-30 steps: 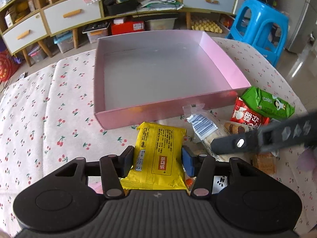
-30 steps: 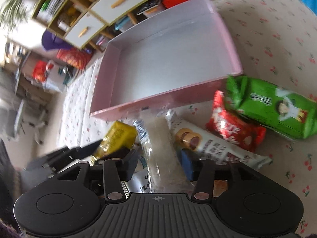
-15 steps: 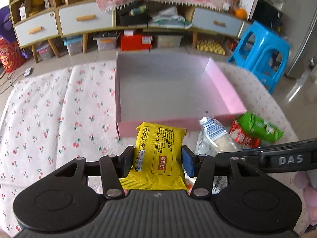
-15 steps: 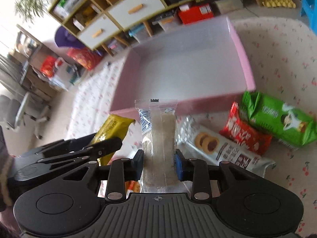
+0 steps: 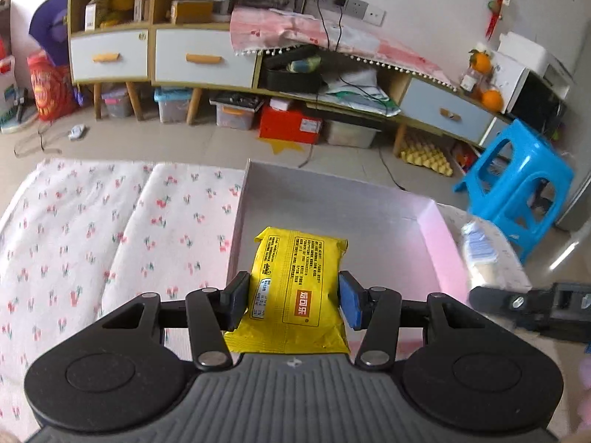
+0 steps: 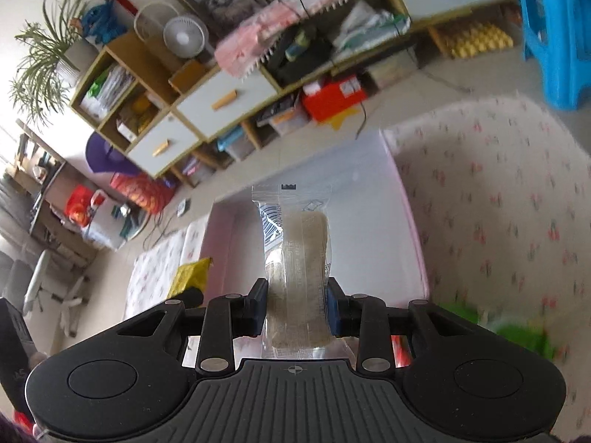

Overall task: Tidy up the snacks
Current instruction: 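Carry both packs into the pink box and open both tools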

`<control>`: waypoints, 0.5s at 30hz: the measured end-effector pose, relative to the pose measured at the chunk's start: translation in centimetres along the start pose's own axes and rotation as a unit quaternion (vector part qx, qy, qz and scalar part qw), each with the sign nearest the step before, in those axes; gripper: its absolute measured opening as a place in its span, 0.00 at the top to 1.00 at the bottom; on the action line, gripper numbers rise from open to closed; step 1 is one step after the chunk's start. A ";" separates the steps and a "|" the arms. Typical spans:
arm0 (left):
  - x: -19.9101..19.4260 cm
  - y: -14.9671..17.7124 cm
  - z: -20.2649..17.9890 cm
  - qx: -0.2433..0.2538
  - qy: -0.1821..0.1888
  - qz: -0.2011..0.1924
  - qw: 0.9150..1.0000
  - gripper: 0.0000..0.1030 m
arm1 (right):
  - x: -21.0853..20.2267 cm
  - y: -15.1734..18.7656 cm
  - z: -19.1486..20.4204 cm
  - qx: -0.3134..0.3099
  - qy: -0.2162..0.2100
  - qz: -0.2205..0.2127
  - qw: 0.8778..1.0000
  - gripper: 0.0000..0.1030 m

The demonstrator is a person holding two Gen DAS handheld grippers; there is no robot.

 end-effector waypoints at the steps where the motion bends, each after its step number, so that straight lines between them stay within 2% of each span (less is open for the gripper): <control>1: 0.4 0.1 -0.1 0.012 -0.003 -0.003 1.000 0.54 | 0.2 -0.3 -0.2 -0.001 -0.002 -0.009 1.000 0.70; 7: 1.7 1.1 0.2 0.055 -0.011 -0.019 0.998 0.54 | 3.4 -1.3 -1.1 -0.006 -0.002 -0.037 0.999 0.69; 15: 2.5 2.6 -0.1 0.103 -0.033 -0.007 0.994 0.54 | 5.9 -0.1 -1.1 -0.080 0.059 -0.045 0.994 0.69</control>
Point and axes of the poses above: each gripper's, at about its wrist camera, not at the fingertips, and x roughly the way its jaws point, z to its left, y to its underside, the point moved 3 cm from there along x, roughly the way its jaws point, and after that the axes turned 12 degrees about y, right-handed, at the moved point
